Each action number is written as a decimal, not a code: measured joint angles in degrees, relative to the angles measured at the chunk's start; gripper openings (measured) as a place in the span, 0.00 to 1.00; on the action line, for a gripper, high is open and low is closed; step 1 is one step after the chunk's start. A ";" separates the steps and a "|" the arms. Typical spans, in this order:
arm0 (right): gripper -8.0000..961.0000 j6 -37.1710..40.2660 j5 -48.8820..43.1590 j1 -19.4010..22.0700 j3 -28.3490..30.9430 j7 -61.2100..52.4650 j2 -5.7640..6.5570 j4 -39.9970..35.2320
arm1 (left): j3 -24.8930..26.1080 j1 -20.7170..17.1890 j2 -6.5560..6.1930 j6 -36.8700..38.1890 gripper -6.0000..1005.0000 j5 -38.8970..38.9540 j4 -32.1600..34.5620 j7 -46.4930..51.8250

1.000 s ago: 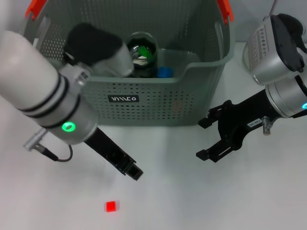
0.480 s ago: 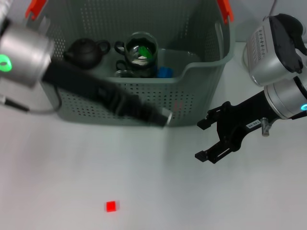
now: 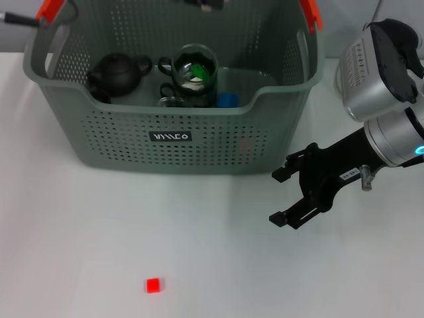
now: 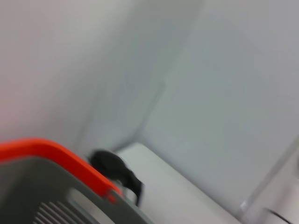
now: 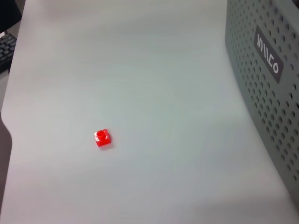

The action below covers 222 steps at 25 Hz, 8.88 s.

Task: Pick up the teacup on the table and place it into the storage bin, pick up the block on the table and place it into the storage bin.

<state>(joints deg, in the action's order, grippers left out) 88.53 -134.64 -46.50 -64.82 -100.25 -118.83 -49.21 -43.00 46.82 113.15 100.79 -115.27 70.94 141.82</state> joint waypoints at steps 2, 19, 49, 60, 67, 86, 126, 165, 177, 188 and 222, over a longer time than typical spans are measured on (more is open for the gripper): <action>0.98 -0.03 0.00 0.01 -0.14 -0.01 -0.02 0.02 | 0.16 1.09 -0.88 -4.24 0.46 -0.43 -3.72 -0.65; 0.98 -0.25 -0.01 -0.15 -0.22 -0.14 -0.53 0.19 | -0.62 2.00 -1.14 -18.08 0.63 -10.13 -8.30 -3.70; 0.98 -2.55 2.12 -1.41 -0.26 -2.87 -1.46 3.24 | -16.18 -20.98 10.09 13.27 0.93 -10.04 23.79 -41.01; 0.98 -4.07 4.05 -2.79 -0.21 -5.96 -1.53 5.15 | -32.43 -22.74 11.46 7.92 0.93 -27.42 27.49 -40.57; 0.98 -4.97 4.12 -2.96 -0.12 -6.45 -1.50 5.23 | -41.84 -22.05 11.49 5.08 0.91 -33.24 25.12 -28.38; 0.98 -5.68 4.13 -2.50 -0.31 -5.99 -1.40 5.35 | -54.12 -21.77 11.66 -5.23 0.78 -39.17 14.29 -17.73; 0.98 -6.98 4.13 -2.99 -0.31 -5.75 -1.31 5.54 | -55.55 -21.95 11.66 -9.54 0.47 -40.48 10.66 -18.59; 0.98 -6.71 4.12 -2.83 -0.30 -5.92 -1.25 5.30 | -29.87 -20.71 11.11 0.25 0.19 -26.24 20.50 -17.27; 0.98 -6.38 3.99 -3.64 -1.57 -5.75 -1.31 5.34 | 3.26 -10.35 7.49 4.11 0.19 -8.01 11.81 -14.40; 0.98 -4.58 4.46 -4.00 -2.60 -5.17 -1.49 4.98 | -0.18 -1.67 2.54 -17.69 0.19 -8.04 -3.74 -13.57; 0.98 -0.35 7.95 -2.16 -2.05 2.99 -1.37 5.31 | 3.43 -22.02 7.23 10.39 0.96 26.98 -6.30 -37.31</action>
<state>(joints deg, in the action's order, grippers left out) 88.18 -126.69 -48.65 -66.86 -97.25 -120.21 -43.91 -39.57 24.79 120.38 111.17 -88.29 64.64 104.52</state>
